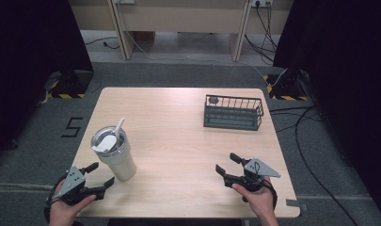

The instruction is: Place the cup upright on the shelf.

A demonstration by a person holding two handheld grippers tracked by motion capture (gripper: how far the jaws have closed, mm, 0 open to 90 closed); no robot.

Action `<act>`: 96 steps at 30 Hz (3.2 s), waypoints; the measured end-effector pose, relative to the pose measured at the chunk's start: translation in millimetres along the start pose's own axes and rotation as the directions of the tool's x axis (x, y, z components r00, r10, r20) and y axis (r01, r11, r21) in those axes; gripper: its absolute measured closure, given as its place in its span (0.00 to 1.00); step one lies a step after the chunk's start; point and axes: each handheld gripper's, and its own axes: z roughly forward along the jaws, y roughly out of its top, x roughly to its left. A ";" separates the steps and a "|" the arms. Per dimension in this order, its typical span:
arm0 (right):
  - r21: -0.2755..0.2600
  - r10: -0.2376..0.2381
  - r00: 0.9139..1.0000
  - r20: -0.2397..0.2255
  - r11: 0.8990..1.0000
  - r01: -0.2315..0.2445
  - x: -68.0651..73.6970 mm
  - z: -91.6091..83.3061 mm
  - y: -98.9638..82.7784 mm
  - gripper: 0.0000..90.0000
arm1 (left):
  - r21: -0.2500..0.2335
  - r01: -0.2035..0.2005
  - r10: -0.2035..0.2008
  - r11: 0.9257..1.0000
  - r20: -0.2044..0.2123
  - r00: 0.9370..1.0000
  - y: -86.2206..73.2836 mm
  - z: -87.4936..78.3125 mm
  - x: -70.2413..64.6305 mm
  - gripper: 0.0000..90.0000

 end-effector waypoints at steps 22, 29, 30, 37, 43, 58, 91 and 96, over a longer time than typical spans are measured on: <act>0.001 -0.119 0.966 -0.229 0.992 0.122 56.7 84.7 31.1 0.24 | -0.001 0.012 -0.012 1.000 0.015 1.000 -2.7 0.4 1.7 0.16; -0.001 -0.139 0.951 -0.275 0.990 0.144 68.4 109.0 38.3 0.23 | -0.001 0.012 -0.012 1.000 0.017 1.000 -2.6 0.5 1.7 0.16; -0.002 -0.141 0.950 -0.280 0.989 0.146 69.8 111.4 39.2 0.23 | -0.001 0.012 -0.012 1.000 0.017 1.000 -2.6 0.5 1.7 0.16; -0.009 -0.163 0.932 -0.323 0.985 0.170 83.2 130.5 45.4 0.23 | -0.004 0.014 -0.014 1.000 0.023 1.000 -2.8 0.5 1.6 0.16; -0.017 -0.176 0.916 -0.361 0.983 0.182 96.5 146.9 51.1 0.21 | -0.007 0.015 -0.015 1.000 0.024 1.000 -2.5 0.2 1.5 0.16; 0.007 -0.175 0.876 -0.450 0.980 0.200 134.8 197.3 45.9 0.18 | -0.003 0.014 -0.014 1.000 0.026 1.000 -3.0 -0.3 1.4 0.16; 0.000 -0.204 0.855 -0.477 0.973 0.232 176.5 242.7 35.0 0.14 | -0.008 0.009 -0.009 1.000 0.034 0.999 -2.6 -0.9 0.9 0.16; -0.007 -0.209 0.854 -0.477 0.972 0.234 178.9 249.1 32.2 0.12 | -0.008 0.010 -0.010 1.000 0.036 0.999 -2.8 -0.7 0.8 0.16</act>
